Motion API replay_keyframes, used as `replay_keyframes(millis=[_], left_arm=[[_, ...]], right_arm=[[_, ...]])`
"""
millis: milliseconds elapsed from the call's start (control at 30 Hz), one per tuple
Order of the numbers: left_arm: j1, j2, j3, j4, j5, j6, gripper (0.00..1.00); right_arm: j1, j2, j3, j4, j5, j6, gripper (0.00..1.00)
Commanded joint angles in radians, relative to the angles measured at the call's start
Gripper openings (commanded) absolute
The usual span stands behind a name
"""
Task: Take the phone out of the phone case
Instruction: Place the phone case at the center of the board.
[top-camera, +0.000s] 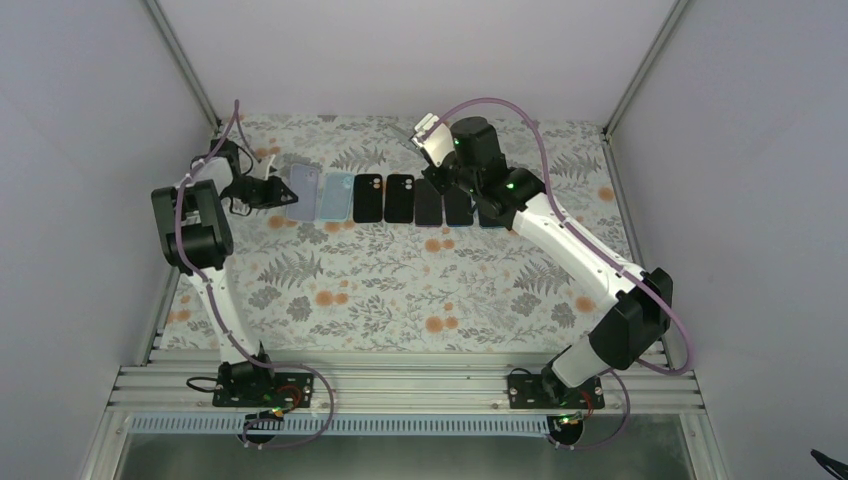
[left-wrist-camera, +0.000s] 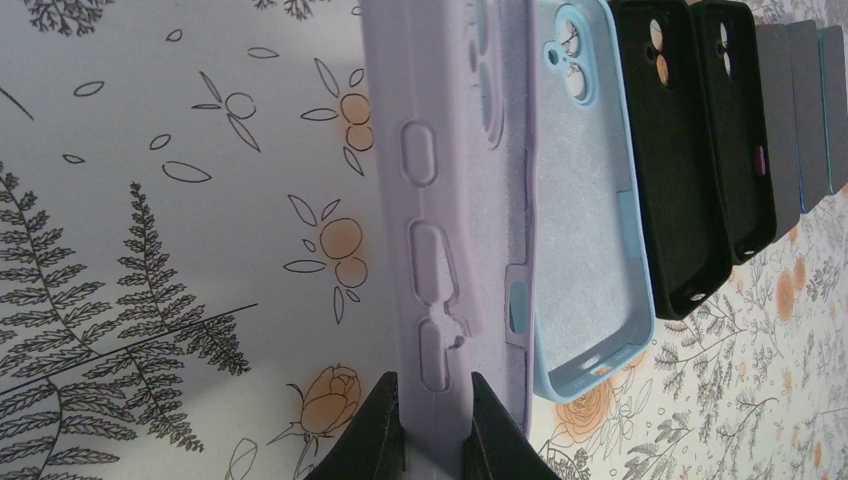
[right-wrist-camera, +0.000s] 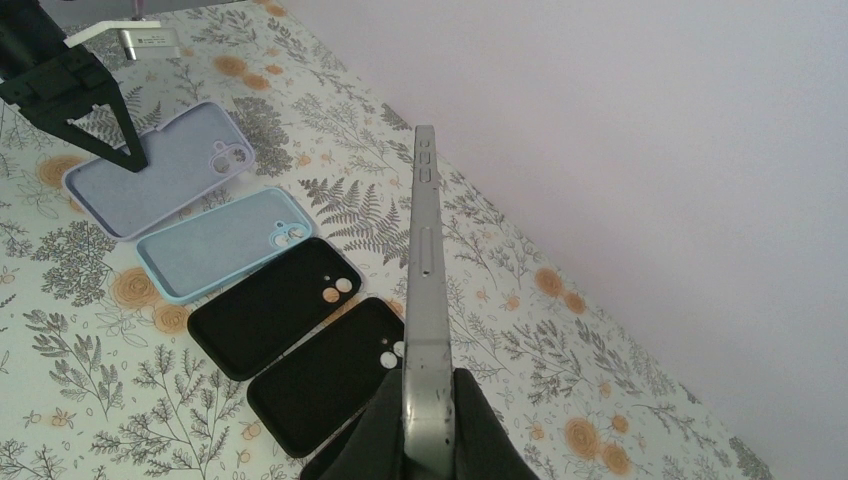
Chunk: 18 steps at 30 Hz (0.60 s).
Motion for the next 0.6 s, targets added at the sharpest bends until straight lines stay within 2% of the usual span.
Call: replay_keyframes(millis=[0,567], left_arm=[[0.005,0.035,0.029,0.026,-0.001,-0.037,0.03],[-0.029,0.073,0.011,0.112,-0.204,-0.142,0.10]], right_arm=[[-0.010,-0.048,0.005,0.055,0.001,0.014,0.04],[-0.013,-0.038,0.012,0.056,-0.001,0.017,0.04]])
